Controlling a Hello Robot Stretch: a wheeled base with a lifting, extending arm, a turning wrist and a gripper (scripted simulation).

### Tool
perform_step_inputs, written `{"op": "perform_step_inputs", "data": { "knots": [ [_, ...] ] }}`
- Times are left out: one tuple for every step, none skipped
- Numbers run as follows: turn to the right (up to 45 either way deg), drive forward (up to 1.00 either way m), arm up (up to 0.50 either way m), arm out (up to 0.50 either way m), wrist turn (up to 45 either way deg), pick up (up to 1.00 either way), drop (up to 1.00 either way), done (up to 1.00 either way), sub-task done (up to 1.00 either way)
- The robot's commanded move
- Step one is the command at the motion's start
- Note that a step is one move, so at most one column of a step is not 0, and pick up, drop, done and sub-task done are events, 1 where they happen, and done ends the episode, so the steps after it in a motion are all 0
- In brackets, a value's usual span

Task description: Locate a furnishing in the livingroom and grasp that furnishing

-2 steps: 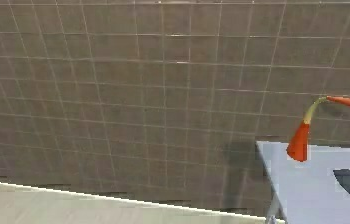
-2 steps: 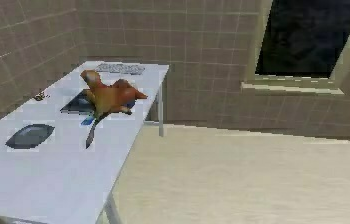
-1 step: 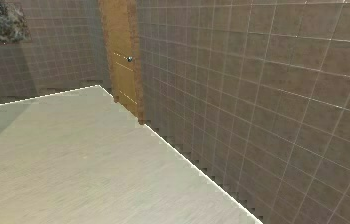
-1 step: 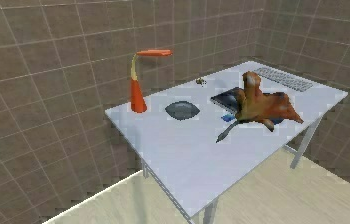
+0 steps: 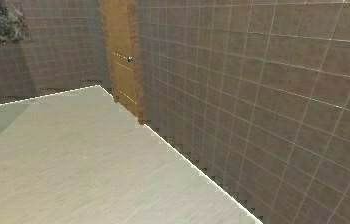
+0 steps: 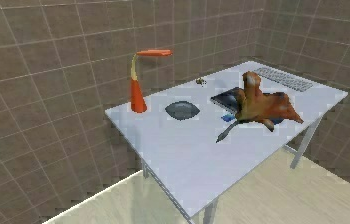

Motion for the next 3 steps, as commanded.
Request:
{"op": "perform_step_inputs", "data": {
  "knots": [
    [0.0, 0.00, 0.38, 0.00, 0.0, 0.00, 0.00, 0.00, 0.00],
    [0.0, 0.00, 0.00, 0.48, 0.0, 0.00, 0.00, 0.00, 0.00],
    [0.0, 0.00, 0.00, 0.00, 45.0, 0.00, 0.00, 0.00, 0.00]
  ]
}}
